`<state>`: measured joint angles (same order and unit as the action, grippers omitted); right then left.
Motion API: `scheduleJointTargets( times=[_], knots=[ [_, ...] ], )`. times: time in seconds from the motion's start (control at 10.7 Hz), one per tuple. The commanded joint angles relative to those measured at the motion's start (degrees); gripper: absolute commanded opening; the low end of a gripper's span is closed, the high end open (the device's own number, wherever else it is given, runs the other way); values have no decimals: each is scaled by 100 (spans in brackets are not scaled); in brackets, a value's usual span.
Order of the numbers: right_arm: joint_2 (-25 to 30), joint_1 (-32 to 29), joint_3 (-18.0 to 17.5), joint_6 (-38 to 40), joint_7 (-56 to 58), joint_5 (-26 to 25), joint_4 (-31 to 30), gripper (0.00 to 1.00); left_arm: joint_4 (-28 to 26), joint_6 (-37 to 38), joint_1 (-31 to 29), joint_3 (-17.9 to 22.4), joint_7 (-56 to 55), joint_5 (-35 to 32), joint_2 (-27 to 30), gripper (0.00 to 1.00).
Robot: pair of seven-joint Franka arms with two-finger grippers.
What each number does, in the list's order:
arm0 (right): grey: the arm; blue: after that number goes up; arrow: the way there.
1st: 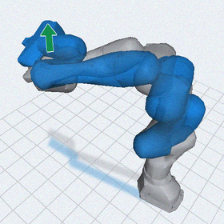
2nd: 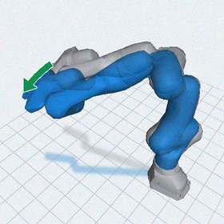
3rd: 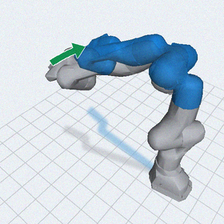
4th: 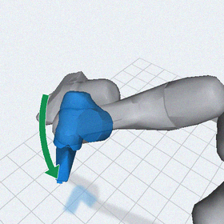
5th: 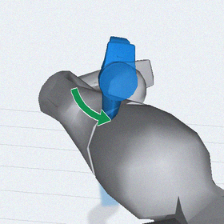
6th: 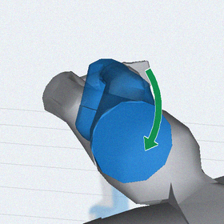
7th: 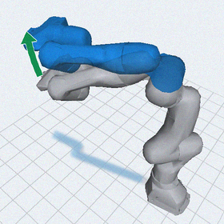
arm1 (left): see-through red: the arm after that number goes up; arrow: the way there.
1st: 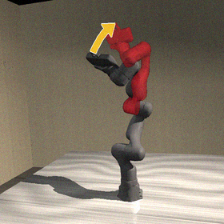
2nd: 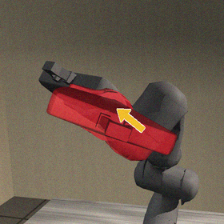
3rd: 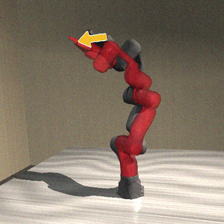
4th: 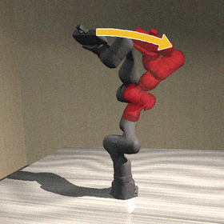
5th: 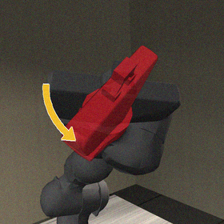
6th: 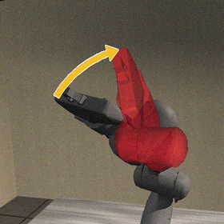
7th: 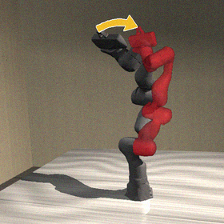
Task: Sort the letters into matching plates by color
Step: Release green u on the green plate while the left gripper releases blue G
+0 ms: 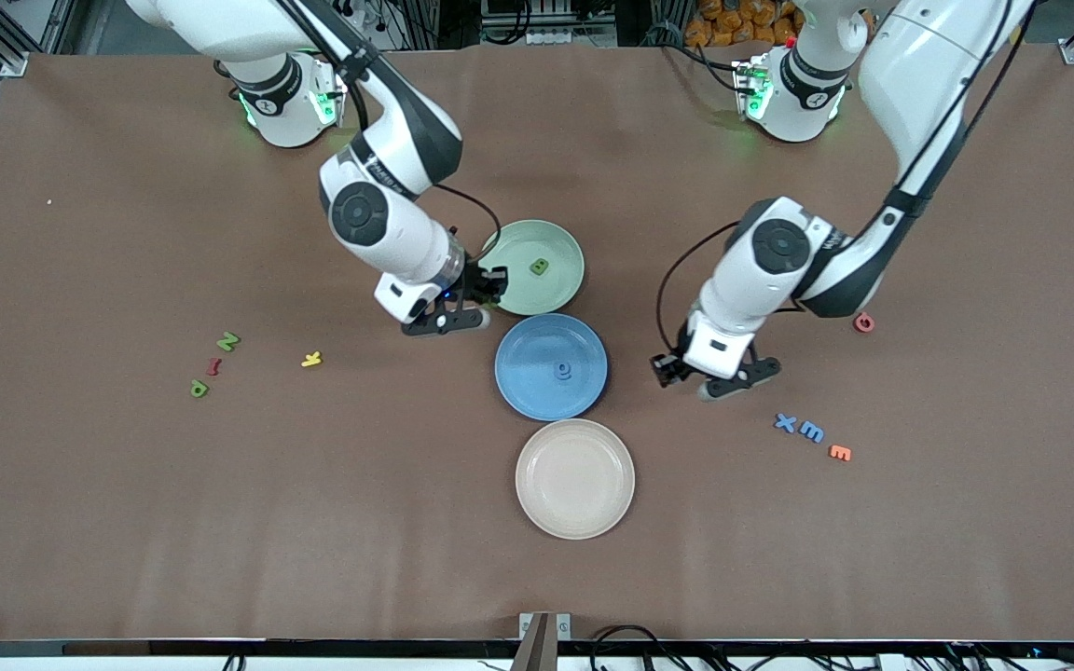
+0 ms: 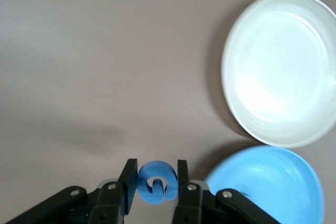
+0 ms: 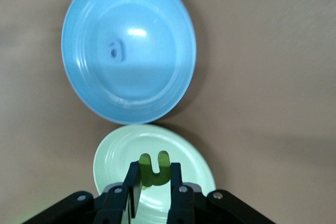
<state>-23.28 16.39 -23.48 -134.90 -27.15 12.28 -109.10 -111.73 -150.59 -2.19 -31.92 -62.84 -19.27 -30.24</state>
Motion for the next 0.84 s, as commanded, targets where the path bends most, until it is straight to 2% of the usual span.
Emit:
scheduleJointTargets(
  times=[0.0,0.28,0.56,0.66,0.75],
  knots=[
    [87,214,-200,-212,-439,-112,-427,0,860,21,630,27,-709,-76,-674,0],
    [69,391,-349,-265,-808,-401,-699,0,1337,21,1115,54,-1211,-85,-870,0],
    [17,417,-403,-914,-941,-455,-1103,0,1601,21,1370,54,-1598,-85,-870,0],
    [-27,418,-403,-924,-1115,-455,-1095,13,1680,21,1475,63,-1756,-94,-870,0],
    [-54,418,-411,-916,-1456,-455,-1087,36,1742,21,1598,132,-1862,-94,-870,0]
  ],
)
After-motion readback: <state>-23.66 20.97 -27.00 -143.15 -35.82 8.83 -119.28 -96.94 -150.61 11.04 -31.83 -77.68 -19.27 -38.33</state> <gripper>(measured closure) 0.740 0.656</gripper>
